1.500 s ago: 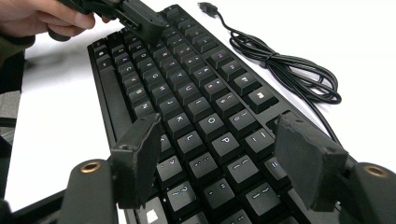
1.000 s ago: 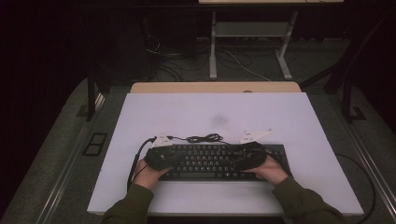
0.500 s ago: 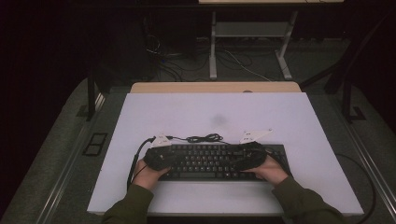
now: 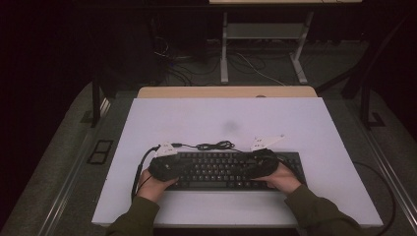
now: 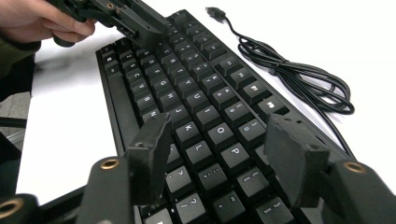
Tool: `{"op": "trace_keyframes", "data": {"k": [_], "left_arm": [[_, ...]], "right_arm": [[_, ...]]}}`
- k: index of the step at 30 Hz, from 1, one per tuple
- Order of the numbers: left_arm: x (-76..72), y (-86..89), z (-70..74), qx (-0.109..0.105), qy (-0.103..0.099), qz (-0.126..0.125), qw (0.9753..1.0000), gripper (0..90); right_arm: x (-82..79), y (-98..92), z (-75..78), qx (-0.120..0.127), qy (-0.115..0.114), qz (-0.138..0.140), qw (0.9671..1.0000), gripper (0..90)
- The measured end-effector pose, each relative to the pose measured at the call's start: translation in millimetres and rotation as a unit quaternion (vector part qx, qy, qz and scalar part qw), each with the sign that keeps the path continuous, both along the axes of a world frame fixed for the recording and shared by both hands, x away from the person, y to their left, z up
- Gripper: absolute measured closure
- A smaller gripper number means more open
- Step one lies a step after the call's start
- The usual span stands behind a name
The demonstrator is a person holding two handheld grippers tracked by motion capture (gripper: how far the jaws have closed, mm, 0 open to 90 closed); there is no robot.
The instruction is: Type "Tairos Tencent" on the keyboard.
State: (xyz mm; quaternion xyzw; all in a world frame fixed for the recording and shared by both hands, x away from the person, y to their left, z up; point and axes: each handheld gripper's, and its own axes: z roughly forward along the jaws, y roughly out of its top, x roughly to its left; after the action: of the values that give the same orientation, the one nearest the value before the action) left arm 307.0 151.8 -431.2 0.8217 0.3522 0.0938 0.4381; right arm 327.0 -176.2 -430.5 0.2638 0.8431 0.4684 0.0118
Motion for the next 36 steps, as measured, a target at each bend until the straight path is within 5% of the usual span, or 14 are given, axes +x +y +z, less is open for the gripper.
{"op": "trace_keyframes", "data": {"k": [31,36], "left_arm": [[-22.6,10.7,-0.5,-0.020,-0.004,0.018,0.9996,38.1],[-23.6,12.3,-0.8,-0.022,-0.006,0.024,0.9995,32.7]], "right_arm": [[2.2,43.6,0.0,-0.008,0.008,0.087,0.9961,89.0],[2.3,50.9,-2.0,-0.015,0.011,0.095,0.9953,89.6]]}}
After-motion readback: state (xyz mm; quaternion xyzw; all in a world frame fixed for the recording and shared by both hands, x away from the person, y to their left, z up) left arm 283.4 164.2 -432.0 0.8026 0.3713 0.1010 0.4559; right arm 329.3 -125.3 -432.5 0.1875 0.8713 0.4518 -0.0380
